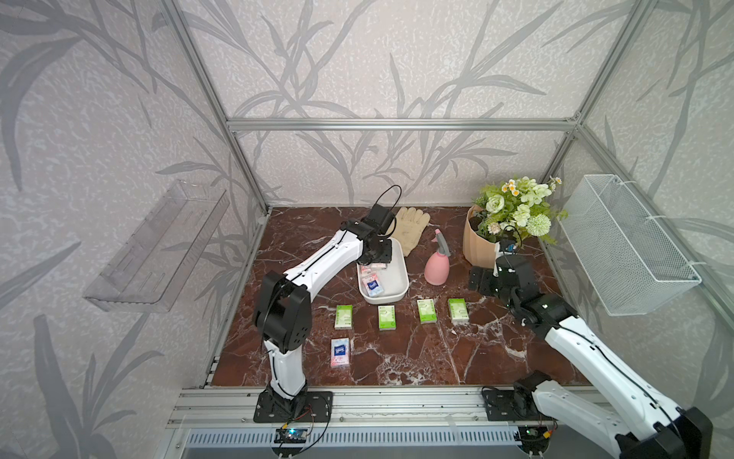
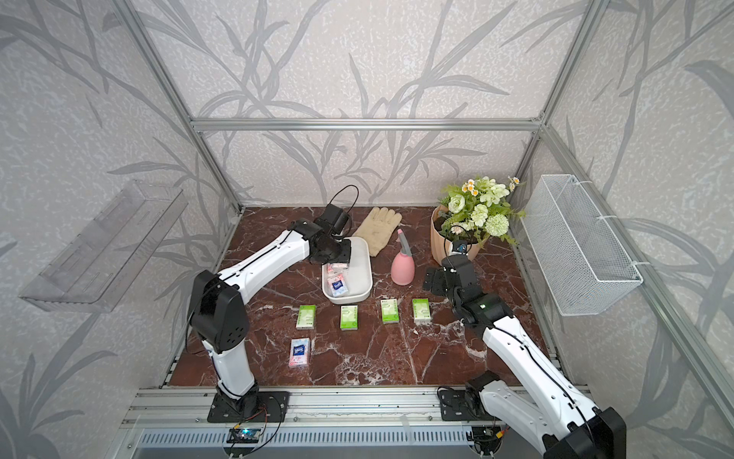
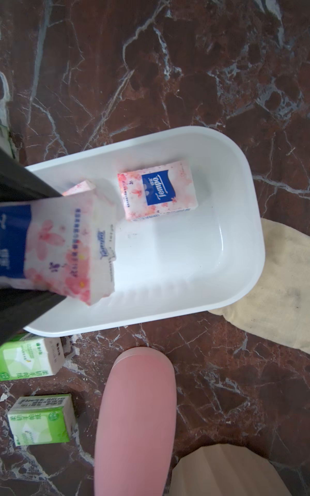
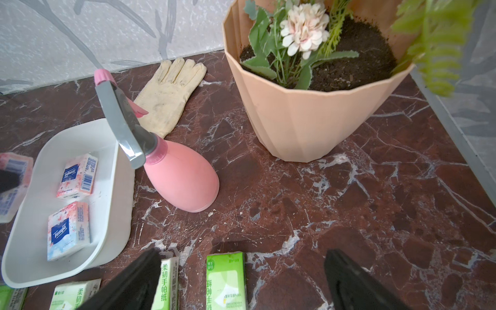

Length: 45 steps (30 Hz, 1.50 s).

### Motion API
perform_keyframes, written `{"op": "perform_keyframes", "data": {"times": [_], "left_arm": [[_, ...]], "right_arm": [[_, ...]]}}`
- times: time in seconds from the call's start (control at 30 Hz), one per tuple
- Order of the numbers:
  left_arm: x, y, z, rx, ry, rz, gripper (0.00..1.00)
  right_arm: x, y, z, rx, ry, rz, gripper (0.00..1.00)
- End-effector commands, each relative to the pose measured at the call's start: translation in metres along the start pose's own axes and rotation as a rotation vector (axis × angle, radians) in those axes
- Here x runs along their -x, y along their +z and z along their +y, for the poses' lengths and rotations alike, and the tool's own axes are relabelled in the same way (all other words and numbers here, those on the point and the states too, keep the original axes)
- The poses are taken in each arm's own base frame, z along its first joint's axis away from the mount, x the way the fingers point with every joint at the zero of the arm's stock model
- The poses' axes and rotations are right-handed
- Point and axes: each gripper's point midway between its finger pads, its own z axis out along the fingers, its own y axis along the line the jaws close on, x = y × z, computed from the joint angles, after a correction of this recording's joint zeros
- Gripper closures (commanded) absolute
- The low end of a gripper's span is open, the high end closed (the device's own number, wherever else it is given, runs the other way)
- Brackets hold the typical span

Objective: Take the pocket tissues out of the storage box
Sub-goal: Pick up the pocket tissues from the storage box, then place the pocket tissues at the center of the board.

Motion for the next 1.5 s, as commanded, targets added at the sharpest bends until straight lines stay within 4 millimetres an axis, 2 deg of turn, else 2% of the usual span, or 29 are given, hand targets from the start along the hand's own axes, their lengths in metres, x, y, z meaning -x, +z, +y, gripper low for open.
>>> {"op": "perform_keyframes", "data": {"times": [0.0, 0.2, 0.43, 0.7, 0.9, 1.13, 1.47], "left_arm": [[-0.020, -0.027, 0.003, -0.011, -0.041, -0.032, 0.52], [-0.071, -0.058, 0.008, -0.049, -0.110, -0.018, 0.52], [-0.123, -0.068, 0.003, -0.125, -0.179, 0.047, 0.52], [-0.172, -0.055, -0.002, -0.206, -0.225, 0.162, 0.52], [-0.207, -0.036, -0.007, -0.232, -0.215, 0.271, 0.52], [-0.229, -0.006, -0.012, -0.237, -0.197, 0.342, 0.52], [-0.243, 0.016, -0.014, -0.195, -0.123, 0.384, 0.52]], "right_arm": [[0.000, 0.005, 0.003, 0.015, -0.007, 0.000, 0.01], [-0.001, 0.009, 0.007, 0.035, -0.023, 0.012, 0.01], [0.003, 0.016, 0.014, 0.057, -0.032, 0.010, 0.01], [0.011, 0.022, 0.022, 0.070, -0.037, 0.014, 0.01], [0.016, 0.019, 0.021, 0.058, -0.050, 0.012, 0.01], [0.013, 0.015, 0.015, 0.038, -0.062, 0.022, 0.01], [0.013, 0.006, 0.007, 0.007, -0.076, 0.014, 0.01]]}}
